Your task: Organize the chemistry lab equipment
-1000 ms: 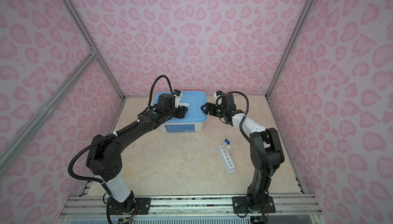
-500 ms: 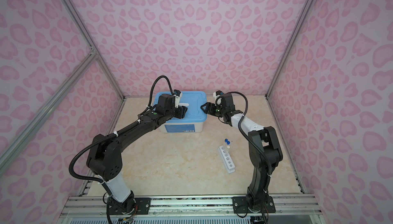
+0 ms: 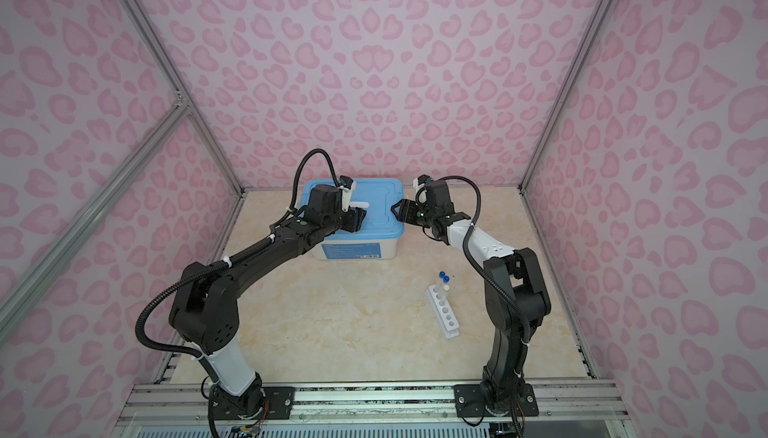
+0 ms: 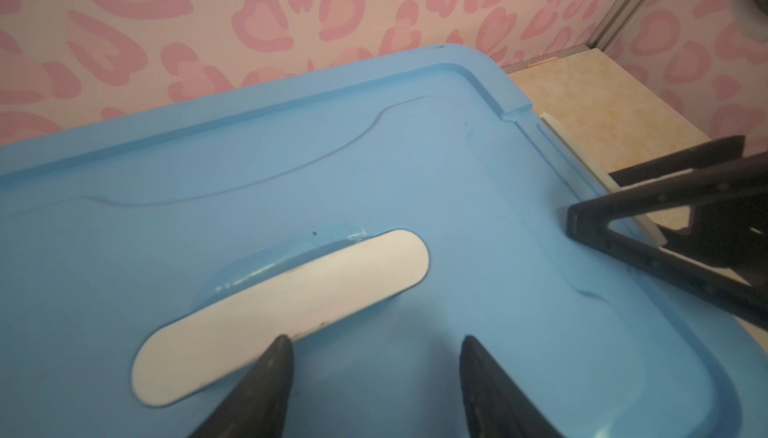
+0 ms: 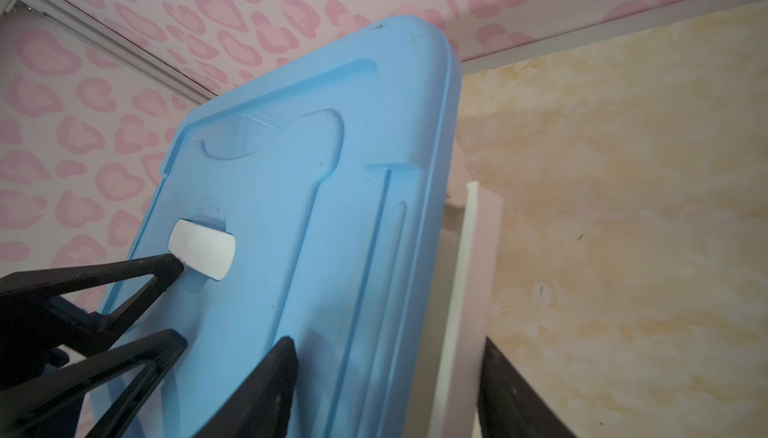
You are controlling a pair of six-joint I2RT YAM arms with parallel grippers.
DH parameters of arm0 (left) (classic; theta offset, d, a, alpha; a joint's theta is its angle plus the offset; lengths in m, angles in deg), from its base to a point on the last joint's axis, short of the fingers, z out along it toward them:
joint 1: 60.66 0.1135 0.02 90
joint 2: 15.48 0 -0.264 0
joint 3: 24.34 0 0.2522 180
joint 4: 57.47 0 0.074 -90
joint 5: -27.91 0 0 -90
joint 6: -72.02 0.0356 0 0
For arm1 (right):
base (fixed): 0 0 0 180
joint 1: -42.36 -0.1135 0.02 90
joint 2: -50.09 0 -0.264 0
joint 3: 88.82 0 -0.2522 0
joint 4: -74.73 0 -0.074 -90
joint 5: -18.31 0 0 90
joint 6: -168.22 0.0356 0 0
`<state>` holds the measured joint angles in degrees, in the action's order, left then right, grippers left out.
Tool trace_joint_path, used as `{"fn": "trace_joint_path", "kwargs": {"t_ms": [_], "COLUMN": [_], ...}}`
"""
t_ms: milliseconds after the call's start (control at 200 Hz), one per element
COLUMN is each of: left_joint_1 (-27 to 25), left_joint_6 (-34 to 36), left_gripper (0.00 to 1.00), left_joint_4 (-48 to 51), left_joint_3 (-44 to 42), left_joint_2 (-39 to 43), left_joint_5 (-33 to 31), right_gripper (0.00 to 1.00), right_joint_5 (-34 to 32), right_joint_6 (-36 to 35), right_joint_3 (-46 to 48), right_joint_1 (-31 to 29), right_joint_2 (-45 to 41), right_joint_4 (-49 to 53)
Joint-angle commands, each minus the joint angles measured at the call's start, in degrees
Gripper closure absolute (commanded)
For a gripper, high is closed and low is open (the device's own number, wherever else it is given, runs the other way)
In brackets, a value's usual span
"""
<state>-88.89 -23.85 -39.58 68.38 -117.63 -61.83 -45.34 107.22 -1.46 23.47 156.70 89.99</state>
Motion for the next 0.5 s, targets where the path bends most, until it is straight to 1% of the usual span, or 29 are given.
{"fn": "trace_joint_path", "kwargs": {"t_ms": [0,125,495], "left_joint_1": [0.1,0.1,0.1], "left_joint_6": [-0.4,-0.5,-0.6], "left_gripper": [0.34,0.34,0.35], "left_joint_4": [0.8,0.3,-1.1], "left_joint_3": [-0.5,-0.8,-1.5], "left_joint_2": [0.1,0.1,-0.1], "left_joint_5": [0.5,0.9,2.1], "right_gripper": [0.37,0.39,0.44], "right_joint_5": [-2.8,-4.4,-12.5], "right_joint_6": [-1.9,-2.7,-6.5], "right_joint_3": [-0.6,-1.7,-5.8], "right_joint_1": [-0.5,-1.1,-3.4], "right_joint_2": [0.4,0.3,0.8], "right_joint_4": [5.5,7.4,16.0]}}
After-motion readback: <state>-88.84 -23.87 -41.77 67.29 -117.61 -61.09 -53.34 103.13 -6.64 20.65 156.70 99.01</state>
